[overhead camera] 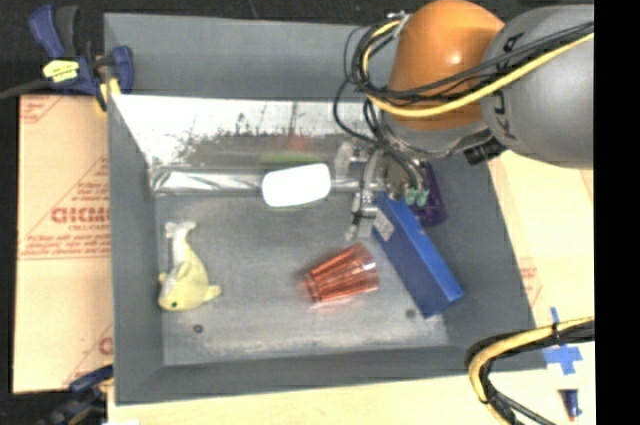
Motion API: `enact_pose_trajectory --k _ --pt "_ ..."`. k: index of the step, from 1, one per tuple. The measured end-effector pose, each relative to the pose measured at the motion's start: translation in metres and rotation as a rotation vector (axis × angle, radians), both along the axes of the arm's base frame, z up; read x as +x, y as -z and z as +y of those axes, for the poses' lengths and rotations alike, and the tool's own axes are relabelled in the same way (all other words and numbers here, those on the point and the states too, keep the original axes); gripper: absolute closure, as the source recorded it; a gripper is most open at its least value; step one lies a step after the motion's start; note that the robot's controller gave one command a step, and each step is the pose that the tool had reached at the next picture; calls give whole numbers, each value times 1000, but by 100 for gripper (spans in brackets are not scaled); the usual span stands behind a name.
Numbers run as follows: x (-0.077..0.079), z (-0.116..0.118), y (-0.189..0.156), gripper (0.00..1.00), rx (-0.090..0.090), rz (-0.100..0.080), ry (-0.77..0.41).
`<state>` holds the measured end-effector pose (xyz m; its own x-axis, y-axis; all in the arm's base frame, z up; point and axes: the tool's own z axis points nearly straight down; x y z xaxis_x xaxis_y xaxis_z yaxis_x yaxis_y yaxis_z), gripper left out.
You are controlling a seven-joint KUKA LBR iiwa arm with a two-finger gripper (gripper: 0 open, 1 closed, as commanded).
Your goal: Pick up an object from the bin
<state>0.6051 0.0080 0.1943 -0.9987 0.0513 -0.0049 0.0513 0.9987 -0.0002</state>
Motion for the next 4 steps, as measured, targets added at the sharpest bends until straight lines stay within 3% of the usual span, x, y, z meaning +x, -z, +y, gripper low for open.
enact_pose_trajectory --k 1,2,3,4 --pt "-5 14 -24 0 1 -2 71" --pt "-58 9 38 0 0 -14 69" --pt "-65 -37 66 0 -2 -20 -7" --pt "-93 -22 116 0 -1 -10 -139"
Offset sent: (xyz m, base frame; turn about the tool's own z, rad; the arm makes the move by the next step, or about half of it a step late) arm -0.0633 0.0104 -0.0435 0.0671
